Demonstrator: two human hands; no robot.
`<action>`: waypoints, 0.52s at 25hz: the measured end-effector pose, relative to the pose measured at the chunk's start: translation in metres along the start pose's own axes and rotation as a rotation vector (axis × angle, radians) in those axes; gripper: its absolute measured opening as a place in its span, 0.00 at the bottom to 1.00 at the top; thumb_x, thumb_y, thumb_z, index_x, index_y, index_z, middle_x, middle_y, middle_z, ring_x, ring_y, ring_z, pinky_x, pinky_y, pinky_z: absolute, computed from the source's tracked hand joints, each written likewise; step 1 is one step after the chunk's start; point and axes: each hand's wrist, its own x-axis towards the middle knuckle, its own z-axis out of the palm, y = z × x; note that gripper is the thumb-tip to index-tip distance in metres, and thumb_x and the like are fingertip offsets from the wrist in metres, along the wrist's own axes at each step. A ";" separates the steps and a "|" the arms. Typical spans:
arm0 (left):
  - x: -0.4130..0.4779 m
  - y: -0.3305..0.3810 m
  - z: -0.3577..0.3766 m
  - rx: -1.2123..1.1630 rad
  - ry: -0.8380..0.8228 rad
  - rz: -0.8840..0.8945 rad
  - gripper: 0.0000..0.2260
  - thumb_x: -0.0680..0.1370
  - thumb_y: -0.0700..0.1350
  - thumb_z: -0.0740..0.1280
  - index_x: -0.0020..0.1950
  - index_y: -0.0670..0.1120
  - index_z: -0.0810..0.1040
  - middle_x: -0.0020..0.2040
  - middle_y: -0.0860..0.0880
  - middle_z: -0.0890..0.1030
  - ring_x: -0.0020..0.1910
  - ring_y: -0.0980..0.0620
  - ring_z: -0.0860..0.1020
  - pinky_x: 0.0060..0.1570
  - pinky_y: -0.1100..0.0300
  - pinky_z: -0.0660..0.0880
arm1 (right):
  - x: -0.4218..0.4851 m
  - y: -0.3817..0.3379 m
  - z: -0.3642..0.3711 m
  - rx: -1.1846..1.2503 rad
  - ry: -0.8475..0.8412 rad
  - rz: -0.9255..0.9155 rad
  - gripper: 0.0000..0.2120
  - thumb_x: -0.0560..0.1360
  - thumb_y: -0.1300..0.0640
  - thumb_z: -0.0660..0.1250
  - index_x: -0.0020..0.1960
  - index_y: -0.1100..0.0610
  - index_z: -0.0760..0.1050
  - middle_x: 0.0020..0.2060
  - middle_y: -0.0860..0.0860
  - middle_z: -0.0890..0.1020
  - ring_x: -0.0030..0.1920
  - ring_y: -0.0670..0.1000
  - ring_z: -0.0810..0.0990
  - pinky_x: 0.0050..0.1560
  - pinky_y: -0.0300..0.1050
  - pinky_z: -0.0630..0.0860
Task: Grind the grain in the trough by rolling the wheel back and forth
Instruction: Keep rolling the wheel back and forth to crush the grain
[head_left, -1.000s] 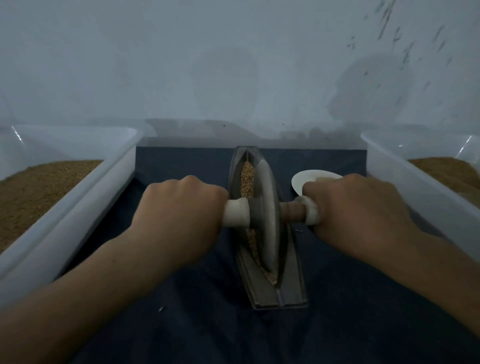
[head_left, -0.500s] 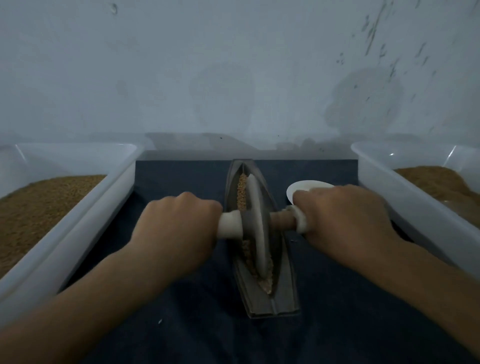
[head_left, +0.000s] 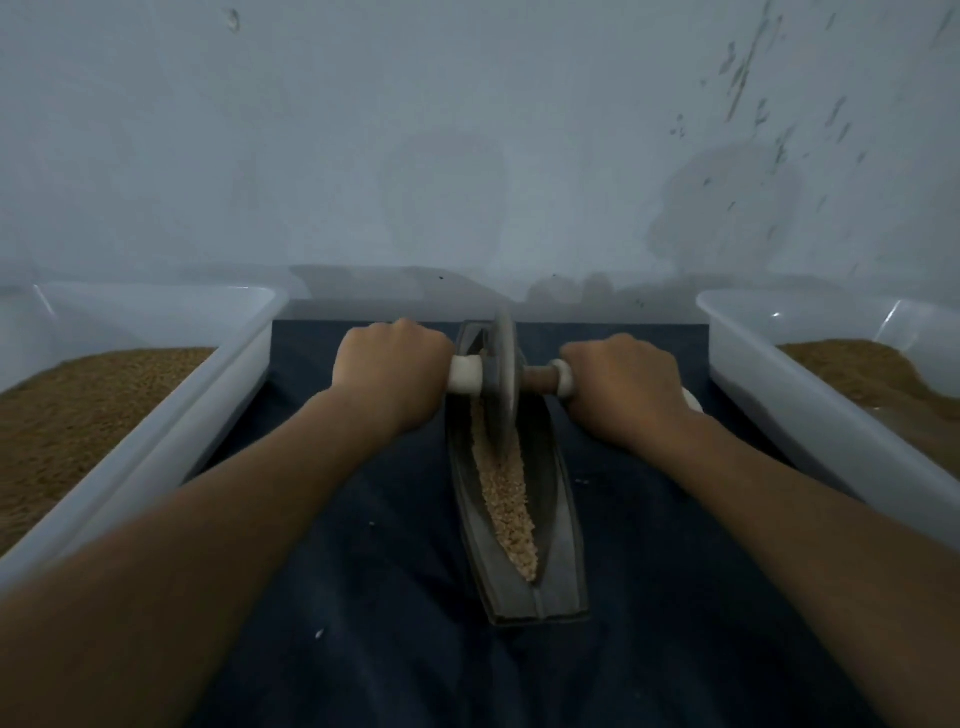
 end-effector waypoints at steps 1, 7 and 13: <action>-0.015 -0.001 0.001 -0.004 0.024 0.034 0.05 0.75 0.49 0.68 0.50 0.52 0.77 0.41 0.50 0.75 0.38 0.46 0.76 0.35 0.54 0.68 | -0.018 0.002 -0.002 -0.029 0.014 -0.023 0.09 0.73 0.49 0.65 0.38 0.46 0.65 0.32 0.45 0.70 0.34 0.51 0.75 0.31 0.42 0.60; -0.072 -0.009 -0.009 -0.027 0.298 0.209 0.26 0.59 0.51 0.78 0.36 0.54 0.58 0.28 0.55 0.52 0.24 0.55 0.48 0.28 0.66 0.47 | -0.080 0.013 -0.021 -0.053 0.248 -0.147 0.11 0.64 0.46 0.63 0.32 0.48 0.61 0.23 0.42 0.57 0.25 0.41 0.52 0.28 0.33 0.47; 0.005 -0.005 0.023 -0.049 0.104 -0.044 0.04 0.76 0.47 0.66 0.49 0.51 0.77 0.37 0.50 0.70 0.35 0.46 0.73 0.35 0.54 0.67 | 0.013 -0.005 0.002 -0.069 0.052 0.022 0.04 0.75 0.51 0.68 0.43 0.47 0.74 0.39 0.49 0.80 0.34 0.53 0.73 0.33 0.43 0.65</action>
